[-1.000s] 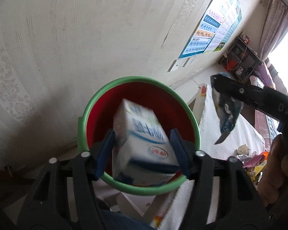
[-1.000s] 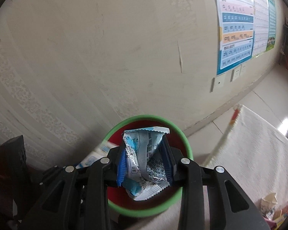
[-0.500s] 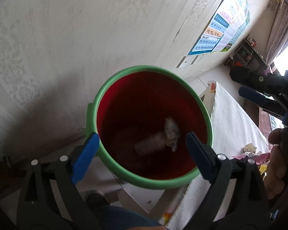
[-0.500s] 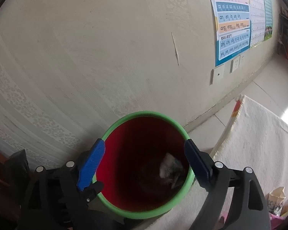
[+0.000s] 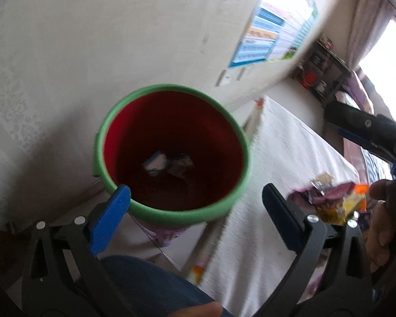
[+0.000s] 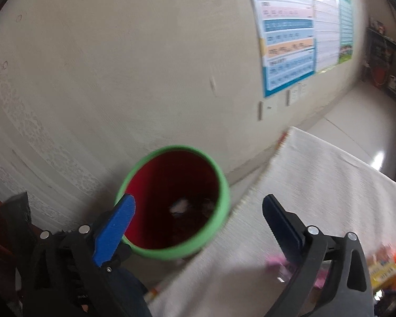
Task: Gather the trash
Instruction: 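Move both tools back over the table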
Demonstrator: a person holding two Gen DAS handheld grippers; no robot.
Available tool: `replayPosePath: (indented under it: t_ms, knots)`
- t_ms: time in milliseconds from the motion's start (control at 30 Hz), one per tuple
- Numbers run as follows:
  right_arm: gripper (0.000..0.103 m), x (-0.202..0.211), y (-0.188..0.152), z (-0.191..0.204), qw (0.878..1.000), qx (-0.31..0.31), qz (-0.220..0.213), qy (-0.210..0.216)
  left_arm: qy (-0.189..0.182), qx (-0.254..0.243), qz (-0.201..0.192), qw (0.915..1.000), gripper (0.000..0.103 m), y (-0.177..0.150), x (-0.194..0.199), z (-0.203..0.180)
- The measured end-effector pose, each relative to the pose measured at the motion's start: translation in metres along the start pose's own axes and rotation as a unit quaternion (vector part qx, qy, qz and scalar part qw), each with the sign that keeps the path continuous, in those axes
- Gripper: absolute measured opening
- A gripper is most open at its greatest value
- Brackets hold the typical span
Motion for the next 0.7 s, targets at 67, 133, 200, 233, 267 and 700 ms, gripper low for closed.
replayPosePath:
  t_ms: [67,133,200,233,267,700]
  knots:
    - [0.095,0.016,-0.015,-0.012,1.0,-0.005,0.0,-0.015,-0.008,-0.017,0.004,0.9998,0.098,-0.009,0.003,-0.014]
    - [0.096,0.031,-0.028,-0.024,0.999,-0.008,-0.002,-0.032,-0.014,-0.032,0.008,0.9994,0.098,-0.019,0.005,-0.028]
    - [0.096,0.045,-0.041,-0.035,0.999,-0.012,-0.001,-0.048,-0.019,-0.046,0.013,0.9987,0.098,-0.029,0.006,-0.043]
    - [0.096,0.053,-0.05,-0.042,0.998,-0.016,0.0,-0.057,-0.021,-0.05,0.015,0.9984,0.098,-0.033,0.005,-0.048]
    - [0.096,0.06,-0.058,-0.049,0.998,-0.02,0.001,-0.064,-0.024,-0.057,0.019,0.9979,0.098,-0.039,0.005,-0.057]
    - [0.096,0.135,-0.187,-0.143,0.982,-0.104,0.037,-0.156,-0.064,-0.166,0.019,0.9839,0.098,-0.106,-0.003,-0.159]
Point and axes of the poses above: each gripper's, at about its wrist camera, not at the fingertips, and x roughly against the way its jaws point, z to its left, y to its top, the point moved 9 cm from there along -x, roughly the way its jaws point, and after that the axes turned 14 degrees about x, right-handed, at the moved point
